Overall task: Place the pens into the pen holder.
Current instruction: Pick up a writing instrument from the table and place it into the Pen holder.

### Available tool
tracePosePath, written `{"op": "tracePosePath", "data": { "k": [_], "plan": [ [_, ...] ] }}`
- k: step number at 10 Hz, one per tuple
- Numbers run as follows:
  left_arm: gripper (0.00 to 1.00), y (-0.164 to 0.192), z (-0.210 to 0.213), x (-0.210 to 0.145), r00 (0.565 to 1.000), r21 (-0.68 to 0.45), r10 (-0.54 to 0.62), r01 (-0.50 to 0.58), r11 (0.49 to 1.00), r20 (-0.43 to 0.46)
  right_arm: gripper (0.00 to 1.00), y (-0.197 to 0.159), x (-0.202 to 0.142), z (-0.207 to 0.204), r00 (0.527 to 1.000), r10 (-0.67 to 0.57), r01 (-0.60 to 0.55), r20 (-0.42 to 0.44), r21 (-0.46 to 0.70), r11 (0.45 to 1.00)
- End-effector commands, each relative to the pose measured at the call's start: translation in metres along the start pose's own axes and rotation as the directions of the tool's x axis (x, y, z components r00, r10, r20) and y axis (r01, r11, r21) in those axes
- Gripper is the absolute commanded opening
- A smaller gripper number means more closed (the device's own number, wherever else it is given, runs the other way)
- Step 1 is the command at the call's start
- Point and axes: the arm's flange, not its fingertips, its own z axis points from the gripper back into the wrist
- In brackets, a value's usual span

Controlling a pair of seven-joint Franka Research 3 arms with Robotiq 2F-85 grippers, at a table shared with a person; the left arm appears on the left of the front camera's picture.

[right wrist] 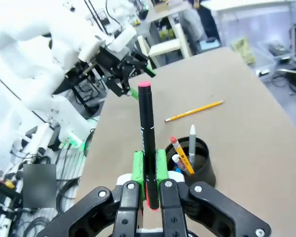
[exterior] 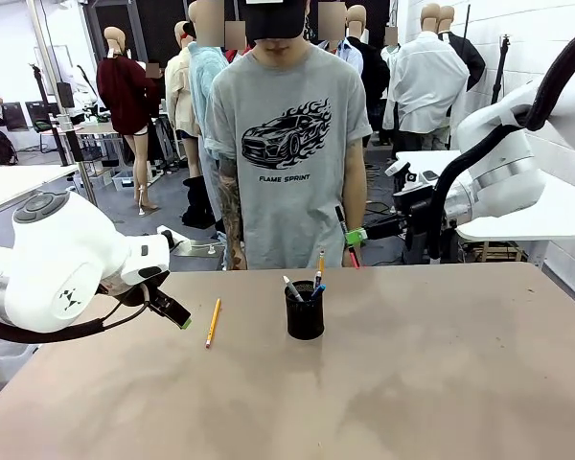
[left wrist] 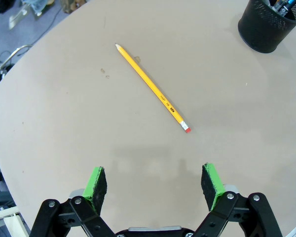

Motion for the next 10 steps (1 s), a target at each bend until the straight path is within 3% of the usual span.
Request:
{"op": "tracePosePath", "data": {
  "k": [1, 2, 4, 6, 10],
  "plan": [
    [1.00, 0.002, 0.001, -0.001, 1.000, 0.000, 0.005, -0.005, 1.000, 0.001, 0.00, 0.001, 0.004, 0.009, 0.998, 0.001, -0.004, -0.055, -0.054, 0.999],
    [1.00, 0.002, 0.001, -0.001, 1.000, 0.000, 0.005, -0.005, 1.000, 0.001, 0.00, 0.000, 0.000, 0.000, 1.000, 0.000, 0.000, 0.000, 0.000, 1.000],
    [1.00, 0.002, 0.001, -0.001, 1.000, 0.000, 0.005, -0.005, 1.000, 0.001, 0.00, -0.009, -0.002, -0.009, 0.990, 0.090, -0.109, 0.104, 0.193, 0.975],
    [1.00, 0.002, 0.001, -0.001, 1.000, 0.000, 0.005, -0.005, 1.000, 0.001, 0.00, -0.020, -0.003, -0.024, 0.984, 0.098, -0.139, 0.146, 0.305, 0.942],
    [1.00, 0.002, 0.001, -0.001, 1.000, 0.000, 0.005, -0.005, 1.000, 0.001, 0.00, -0.033, -0.001, -0.056, 0.978, 0.115, -0.179, 0.173, 0.423, 0.888]
  ]
}}
